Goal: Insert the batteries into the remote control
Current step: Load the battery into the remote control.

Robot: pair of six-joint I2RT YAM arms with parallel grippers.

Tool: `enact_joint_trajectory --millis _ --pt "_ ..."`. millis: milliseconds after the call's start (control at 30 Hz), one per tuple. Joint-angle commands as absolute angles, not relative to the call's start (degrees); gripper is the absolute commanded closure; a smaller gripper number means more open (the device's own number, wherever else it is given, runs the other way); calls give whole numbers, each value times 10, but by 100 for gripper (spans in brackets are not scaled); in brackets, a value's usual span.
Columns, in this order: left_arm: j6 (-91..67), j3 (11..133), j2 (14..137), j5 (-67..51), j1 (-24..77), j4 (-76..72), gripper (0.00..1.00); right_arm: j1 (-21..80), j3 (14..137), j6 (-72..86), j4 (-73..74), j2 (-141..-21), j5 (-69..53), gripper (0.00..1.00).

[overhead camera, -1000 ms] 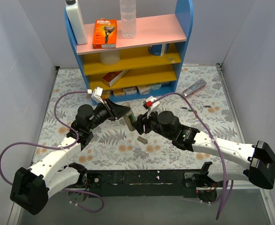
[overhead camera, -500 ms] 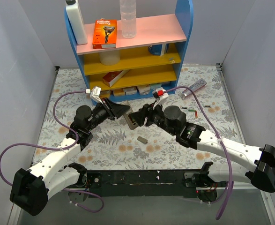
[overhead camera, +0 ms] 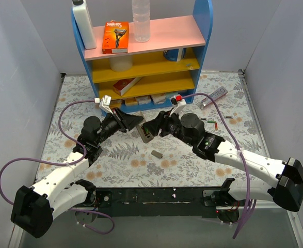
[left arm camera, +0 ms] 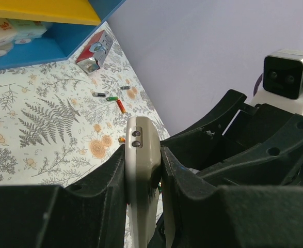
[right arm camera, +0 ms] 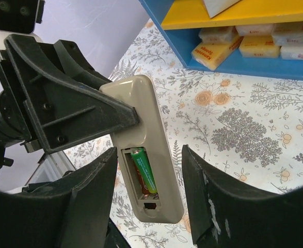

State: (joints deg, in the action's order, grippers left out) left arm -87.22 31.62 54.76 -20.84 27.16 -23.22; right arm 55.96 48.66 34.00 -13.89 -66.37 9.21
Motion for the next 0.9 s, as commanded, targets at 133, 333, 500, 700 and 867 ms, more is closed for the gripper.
enact_joint_trajectory --millis 133,333,500,700,867 --pt "-876 321 530 -220 271 -264 100 549 506 374 -176 -672 76 42" --pt "-877 321 532 -221 271 -267 100 545 502 376 -178 -673 69 42" --pt "-884 320 530 -220 271 -276 100 543 497 381 -181 -678 56 43" --pt "-894 317 530 -221 271 -287 100 543 483 386 -184 -674 52 43" --pt "-899 317 529 -219 271 -296 100 543 465 391 -185 -667 52 44"
